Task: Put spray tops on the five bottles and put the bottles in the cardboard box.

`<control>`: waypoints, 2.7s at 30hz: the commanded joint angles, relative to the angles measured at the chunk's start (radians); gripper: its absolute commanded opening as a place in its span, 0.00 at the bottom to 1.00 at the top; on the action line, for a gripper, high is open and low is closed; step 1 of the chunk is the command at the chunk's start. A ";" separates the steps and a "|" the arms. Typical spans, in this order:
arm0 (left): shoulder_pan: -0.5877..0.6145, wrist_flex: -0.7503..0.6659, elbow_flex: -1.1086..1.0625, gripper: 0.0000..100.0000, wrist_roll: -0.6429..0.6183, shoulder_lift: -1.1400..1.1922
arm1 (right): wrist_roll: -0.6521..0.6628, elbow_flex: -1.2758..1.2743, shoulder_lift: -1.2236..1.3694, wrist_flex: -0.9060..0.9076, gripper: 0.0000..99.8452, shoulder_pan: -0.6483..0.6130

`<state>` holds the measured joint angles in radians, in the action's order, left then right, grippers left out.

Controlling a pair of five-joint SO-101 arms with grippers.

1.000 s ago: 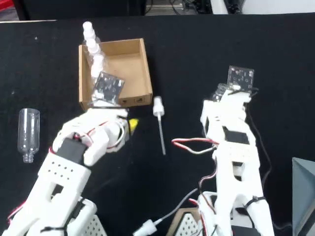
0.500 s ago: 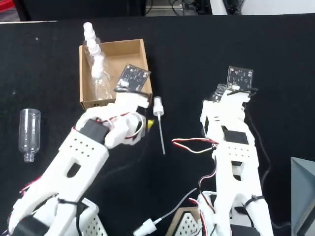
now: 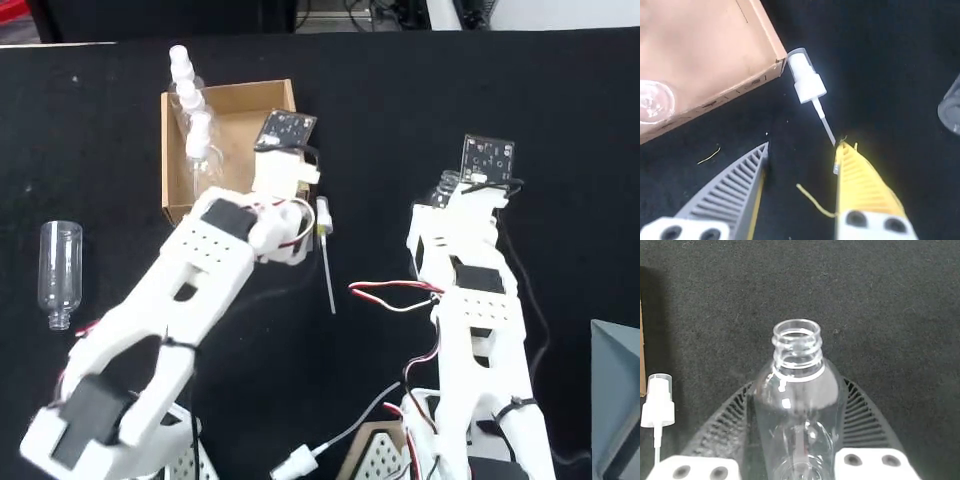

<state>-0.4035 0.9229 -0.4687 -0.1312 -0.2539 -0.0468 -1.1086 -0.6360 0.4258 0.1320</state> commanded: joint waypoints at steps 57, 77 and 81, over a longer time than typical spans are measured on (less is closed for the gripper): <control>-0.033 0.005 0.570 0.07 -0.344 0.692 | -0.003 0.012 -0.047 -0.037 0.12 0.023; -0.036 0.226 0.572 0.06 -0.064 0.681 | 0.032 -0.015 -0.045 -0.091 0.12 0.023; -0.036 0.261 0.575 0.06 -0.052 0.681 | 0.035 -0.015 -0.045 -0.091 0.12 0.023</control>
<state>-0.4496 1.1377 0.0713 -0.2125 0.4503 -0.0253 -1.1301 -0.6360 0.3659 0.1320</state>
